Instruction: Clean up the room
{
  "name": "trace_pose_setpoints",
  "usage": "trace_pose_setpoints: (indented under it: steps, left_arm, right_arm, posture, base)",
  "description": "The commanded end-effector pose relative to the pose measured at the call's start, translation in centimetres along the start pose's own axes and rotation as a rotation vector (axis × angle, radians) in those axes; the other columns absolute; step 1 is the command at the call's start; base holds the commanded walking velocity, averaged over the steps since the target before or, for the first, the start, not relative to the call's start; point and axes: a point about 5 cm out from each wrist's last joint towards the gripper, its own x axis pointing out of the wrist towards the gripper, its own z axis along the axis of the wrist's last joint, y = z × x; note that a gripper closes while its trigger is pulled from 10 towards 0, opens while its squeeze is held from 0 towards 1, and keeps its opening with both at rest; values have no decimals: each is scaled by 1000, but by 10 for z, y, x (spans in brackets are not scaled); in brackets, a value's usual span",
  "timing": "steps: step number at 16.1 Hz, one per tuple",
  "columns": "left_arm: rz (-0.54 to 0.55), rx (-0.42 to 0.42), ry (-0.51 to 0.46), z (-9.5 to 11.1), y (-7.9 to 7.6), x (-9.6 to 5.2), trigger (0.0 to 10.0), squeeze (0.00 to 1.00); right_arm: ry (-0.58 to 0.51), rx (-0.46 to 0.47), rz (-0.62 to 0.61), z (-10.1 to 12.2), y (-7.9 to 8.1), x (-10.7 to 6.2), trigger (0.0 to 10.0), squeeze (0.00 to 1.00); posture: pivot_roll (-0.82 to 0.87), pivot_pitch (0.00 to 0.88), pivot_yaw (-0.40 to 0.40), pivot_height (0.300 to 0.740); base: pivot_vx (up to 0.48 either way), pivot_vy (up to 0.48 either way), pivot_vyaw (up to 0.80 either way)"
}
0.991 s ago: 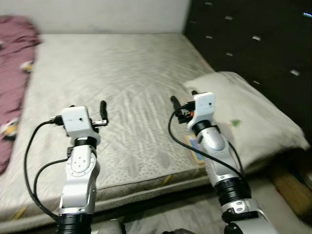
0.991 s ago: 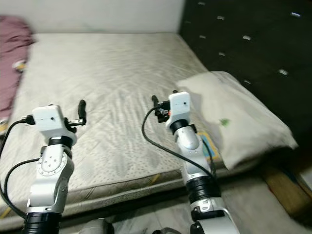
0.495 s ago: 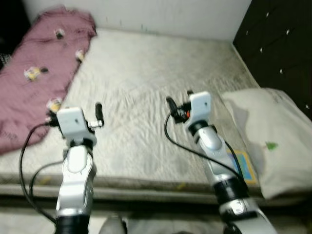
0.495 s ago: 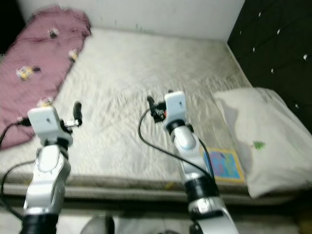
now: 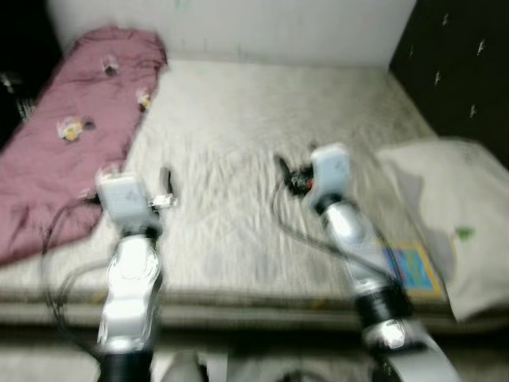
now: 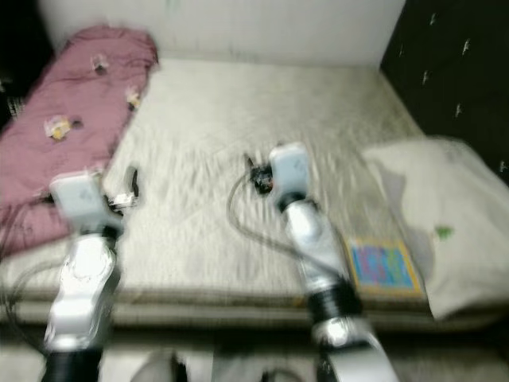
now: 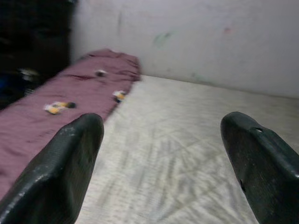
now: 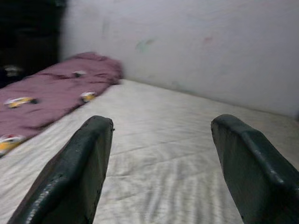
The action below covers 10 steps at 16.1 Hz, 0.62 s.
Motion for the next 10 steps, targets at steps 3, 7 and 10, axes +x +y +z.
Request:
trace_pose_setpoints:
  steps: [3,7,10]
  left_arm:
    - [11,11,3,0,6,1,10000,0]
    - [-4,-15,-1,1,4,1,10000,0]
    - [-7,-28,1,1,3,1,10000,0]
  right_arm:
    - [-9,11,13,2,6,2,10000,0]
    - [-8,9,10,2,4,3,10000,0]
    - [3,9,13,1,5,3,10000,0]
  posture:
    - [27,0,-76,740]
    - [22,0,-76,740]
    - [21,0,-79,740]
  base:
    - [0,459,0]
    - [0,458,0]
    - [0,451,-188]
